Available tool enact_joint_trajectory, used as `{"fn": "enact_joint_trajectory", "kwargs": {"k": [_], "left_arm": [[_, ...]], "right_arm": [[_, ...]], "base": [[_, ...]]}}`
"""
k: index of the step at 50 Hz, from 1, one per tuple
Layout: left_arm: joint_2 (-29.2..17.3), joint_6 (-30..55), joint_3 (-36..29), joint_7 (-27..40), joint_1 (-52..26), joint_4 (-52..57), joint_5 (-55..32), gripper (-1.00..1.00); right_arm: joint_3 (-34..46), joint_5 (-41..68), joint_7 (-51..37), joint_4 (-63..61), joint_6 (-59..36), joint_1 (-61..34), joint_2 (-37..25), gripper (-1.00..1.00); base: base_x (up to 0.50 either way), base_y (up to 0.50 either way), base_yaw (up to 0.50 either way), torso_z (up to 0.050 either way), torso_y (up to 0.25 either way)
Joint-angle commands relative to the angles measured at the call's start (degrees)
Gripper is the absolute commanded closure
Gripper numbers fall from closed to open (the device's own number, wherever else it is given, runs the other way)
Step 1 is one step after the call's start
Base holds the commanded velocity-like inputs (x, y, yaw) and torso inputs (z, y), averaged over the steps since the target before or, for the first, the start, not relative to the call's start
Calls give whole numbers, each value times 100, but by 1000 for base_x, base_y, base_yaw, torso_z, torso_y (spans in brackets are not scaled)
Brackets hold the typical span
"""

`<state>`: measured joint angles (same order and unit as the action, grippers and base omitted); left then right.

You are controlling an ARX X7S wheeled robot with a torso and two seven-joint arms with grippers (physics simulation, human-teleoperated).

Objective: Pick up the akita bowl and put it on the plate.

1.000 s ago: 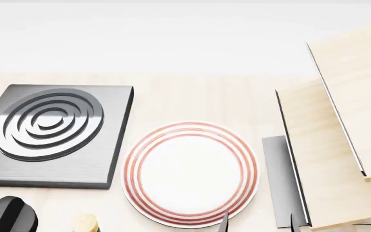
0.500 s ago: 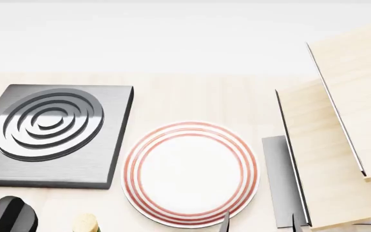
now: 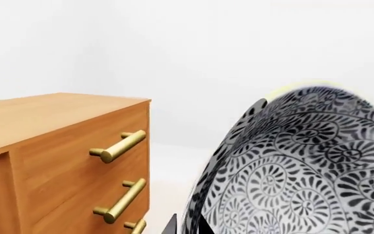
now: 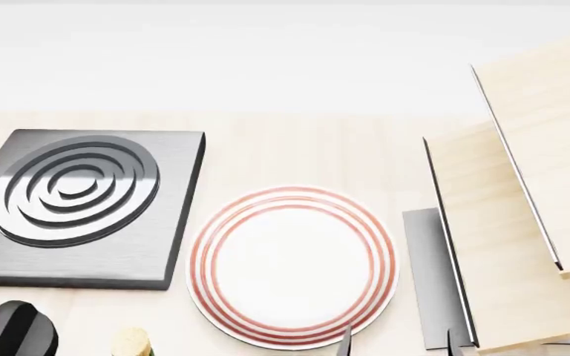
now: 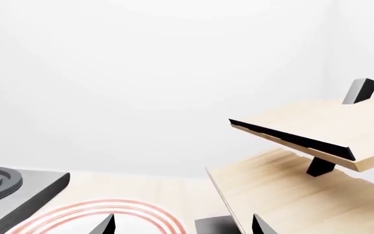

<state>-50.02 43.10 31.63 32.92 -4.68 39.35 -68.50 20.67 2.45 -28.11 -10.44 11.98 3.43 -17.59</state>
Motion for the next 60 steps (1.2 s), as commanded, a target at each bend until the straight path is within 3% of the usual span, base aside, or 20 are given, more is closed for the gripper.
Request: {"fn": "enact_joint_trajectory", "kwargs": {"k": [1, 5, 6, 14, 26, 28, 37, 60], "left_arm": [[-178, 58, -903, 259, -1443, -685, -449, 100], [-215, 166, -1206, 371, -1936, -912, -653, 100], [-201, 337, -1396, 369, -2220, -1204, -1099, 100], [264, 465, -2161, 65, -3283, -2373, -1394, 100], [750, 578, -2123, 156, -3836, -3206, -2747, 100], [752, 543, -2202, 149, -3852, -3198, -2525, 100], [1170, 679, -2421, 470, -4167, -4112, -3254, 100], [2079, 1065, -3810, 429, -5362, -5948, -2676, 100]], "right_arm": [[27, 20, -7, 50, 27, -12, -5, -100], [40, 23, -7, 77, 40, -24, -3, -100], [49, 22, -2, 86, 38, -31, -2, -100], [55, 49, -7, 127, 31, -63, -5, -100], [74, 63, -16, 193, 54, -89, -13, -100], [68, 80, -15, 192, 55, -90, -22, -100], [93, 74, -21, 212, 33, -127, -24, -100], [171, 104, -14, 425, 129, -174, -5, -100]], "base": [[0, 0, 0, 0, 0], [0, 0, 0, 0, 0], [0, 0, 0, 0, 0], [0, 0, 0, 0, 0], [0, 0, 0, 0, 1], [0, 0, 0, 0, 0], [0, 0, 0, 0, 0], [0, 0, 0, 0, 0]]}}
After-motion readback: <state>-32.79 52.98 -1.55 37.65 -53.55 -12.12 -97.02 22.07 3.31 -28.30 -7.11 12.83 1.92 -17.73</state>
